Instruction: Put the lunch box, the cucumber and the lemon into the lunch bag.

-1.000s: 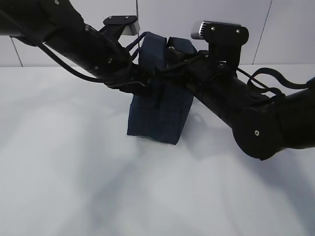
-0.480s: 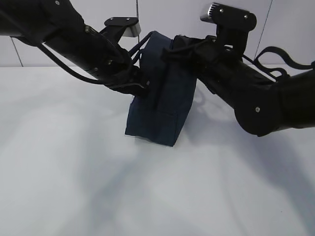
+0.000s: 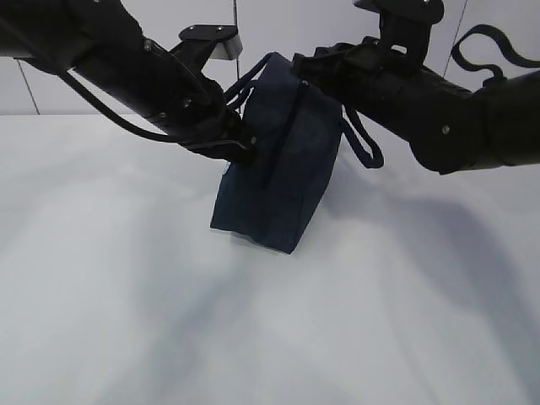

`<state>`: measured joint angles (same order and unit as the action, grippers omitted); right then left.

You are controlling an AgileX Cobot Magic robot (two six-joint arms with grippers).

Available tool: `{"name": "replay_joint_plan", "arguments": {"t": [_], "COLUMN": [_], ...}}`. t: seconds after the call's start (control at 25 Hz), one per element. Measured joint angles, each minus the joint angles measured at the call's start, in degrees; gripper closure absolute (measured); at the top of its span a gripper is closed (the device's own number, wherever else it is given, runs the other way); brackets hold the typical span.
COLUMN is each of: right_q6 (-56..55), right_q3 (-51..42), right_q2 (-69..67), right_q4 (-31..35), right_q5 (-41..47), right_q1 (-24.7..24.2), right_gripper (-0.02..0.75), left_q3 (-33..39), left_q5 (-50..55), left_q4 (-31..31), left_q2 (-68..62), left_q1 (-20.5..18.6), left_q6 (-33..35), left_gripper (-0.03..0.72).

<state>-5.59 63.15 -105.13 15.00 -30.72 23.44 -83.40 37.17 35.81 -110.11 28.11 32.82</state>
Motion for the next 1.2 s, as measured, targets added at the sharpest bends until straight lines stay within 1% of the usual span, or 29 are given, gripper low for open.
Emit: {"name": "replay_joint_plan", "arguments": {"t": [0.16, 0.56, 0.68, 0.92, 1.2], "right_q6": [0.0, 0.0, 0.0, 0.1, 2.9], "right_q3": [3.2, 16.5, 21.0, 31.6, 40.4], "right_q2": [-1.0, -7.5, -9.5, -14.7, -20.1], "right_q4": [0.2, 0.4, 0.5, 0.2, -0.2], "right_q5": [3.8, 18.0, 21.6, 29.8, 37.8], "right_q1": [-1.1, -4.4, -5.4, -7.1, -9.5], "right_gripper": [0.738, 0.738, 0.738, 0.738, 0.738], "left_q3": [0.0, 0.0, 0.0, 0.0, 0.0], "left_q5": [1.1, 2.5, 2.5, 2.5, 2.5], "left_q4": [-0.7, -1.1, -1.6, -3.7, -3.7], "left_q2": [0.5, 1.1, 1.1, 1.1, 1.1], "left_q1": [0.0, 0.0, 0.6, 3.0, 3.3], "left_q6": [0.1, 0.1, 0.3, 0.3, 0.4], "left_gripper": [0.692, 0.692, 0.692, 0.692, 0.692]}}
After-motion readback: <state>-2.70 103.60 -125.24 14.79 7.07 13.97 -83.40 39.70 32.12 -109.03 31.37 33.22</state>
